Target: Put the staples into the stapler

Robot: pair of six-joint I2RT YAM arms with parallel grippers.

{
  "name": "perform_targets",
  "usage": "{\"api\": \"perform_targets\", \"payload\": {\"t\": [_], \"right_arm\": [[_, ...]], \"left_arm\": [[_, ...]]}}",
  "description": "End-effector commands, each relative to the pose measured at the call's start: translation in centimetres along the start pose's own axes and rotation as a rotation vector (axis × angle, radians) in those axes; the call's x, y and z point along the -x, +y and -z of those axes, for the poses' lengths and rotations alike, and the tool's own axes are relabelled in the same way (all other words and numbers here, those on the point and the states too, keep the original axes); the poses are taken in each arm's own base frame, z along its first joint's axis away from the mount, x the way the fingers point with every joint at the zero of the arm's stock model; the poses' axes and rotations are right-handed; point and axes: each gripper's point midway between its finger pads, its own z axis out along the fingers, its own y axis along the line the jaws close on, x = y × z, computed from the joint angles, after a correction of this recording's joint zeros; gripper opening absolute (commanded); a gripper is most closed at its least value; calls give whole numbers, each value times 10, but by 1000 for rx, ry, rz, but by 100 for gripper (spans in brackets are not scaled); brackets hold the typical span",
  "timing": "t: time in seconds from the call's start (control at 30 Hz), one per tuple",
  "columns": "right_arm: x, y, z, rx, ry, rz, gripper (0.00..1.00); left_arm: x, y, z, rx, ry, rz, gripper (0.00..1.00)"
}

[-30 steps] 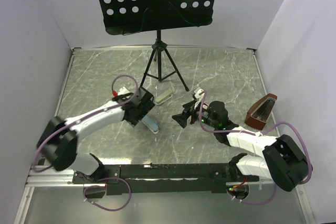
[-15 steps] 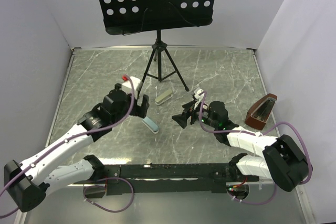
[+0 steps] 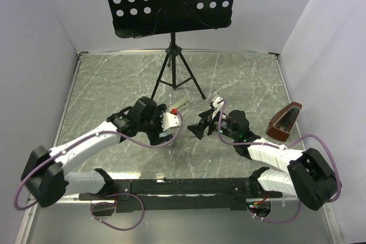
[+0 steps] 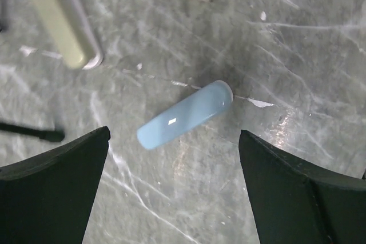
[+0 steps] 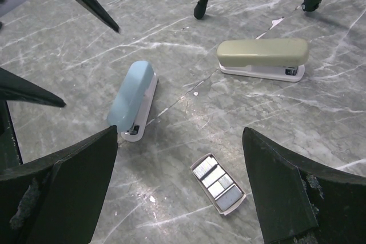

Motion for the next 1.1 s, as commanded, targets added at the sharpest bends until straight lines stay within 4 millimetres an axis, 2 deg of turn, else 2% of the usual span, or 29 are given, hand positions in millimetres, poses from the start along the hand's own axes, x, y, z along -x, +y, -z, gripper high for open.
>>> {"api": "perform_targets", "payload": {"t": [0.0,0.27,0.47,0.6,0.93,1.07], "right_arm": [[23,0,1,-1,-75,50,96],[21,-2,0,-9,-69,48,96],[21,-3,-2,-8,-64,46,96],[20,-4,-2,-11,-61,46,96],[17,-5,-4,-15,-48,42,96],[17,-6,-4,-16,-49,42,96]], "left_arm": [[8,-9,-14,-134,-1,-117,99],[0,-16,-38,-220,24,-125,98],[-5,-14,-59,-261,67,-101,85],[-4,-14,-67,-283,78,-98,76],[-18,-25,-72,-292,109,-106,76],[-22,-24,-74,-292,136,-102,71]]}}
